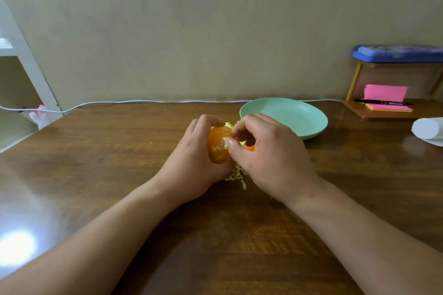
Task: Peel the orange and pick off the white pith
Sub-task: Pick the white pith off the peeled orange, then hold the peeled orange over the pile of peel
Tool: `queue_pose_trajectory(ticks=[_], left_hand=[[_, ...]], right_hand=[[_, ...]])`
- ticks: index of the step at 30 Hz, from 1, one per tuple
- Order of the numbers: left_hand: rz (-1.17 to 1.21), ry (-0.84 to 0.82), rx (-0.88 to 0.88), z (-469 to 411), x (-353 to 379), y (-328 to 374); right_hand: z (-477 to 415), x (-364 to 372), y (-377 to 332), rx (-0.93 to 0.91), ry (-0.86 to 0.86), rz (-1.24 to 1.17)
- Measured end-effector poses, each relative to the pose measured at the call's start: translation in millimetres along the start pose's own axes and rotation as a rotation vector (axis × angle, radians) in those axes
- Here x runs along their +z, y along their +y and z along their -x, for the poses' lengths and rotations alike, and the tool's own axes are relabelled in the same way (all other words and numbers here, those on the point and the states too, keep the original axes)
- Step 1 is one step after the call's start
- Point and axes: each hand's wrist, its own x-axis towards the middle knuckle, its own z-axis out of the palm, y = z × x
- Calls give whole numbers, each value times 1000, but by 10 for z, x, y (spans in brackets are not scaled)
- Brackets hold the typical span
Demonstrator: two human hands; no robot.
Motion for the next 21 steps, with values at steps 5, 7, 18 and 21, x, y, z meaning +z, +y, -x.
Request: queue_pose_trajectory(ticks=[5, 7, 18, 21], left_hand=[[7, 4, 2, 6, 10, 7], [35, 14, -19, 10, 3, 4], [79, 105, 48, -1, -6, 23], [66, 103, 103, 11, -3, 38]], right_hand=[[-38, 9, 136, 63, 9, 12], [-66, -21, 165, 200, -23, -155], [-118, 73, 159, 781, -422, -1149], [-119, 72, 173, 793, -449, -1237]])
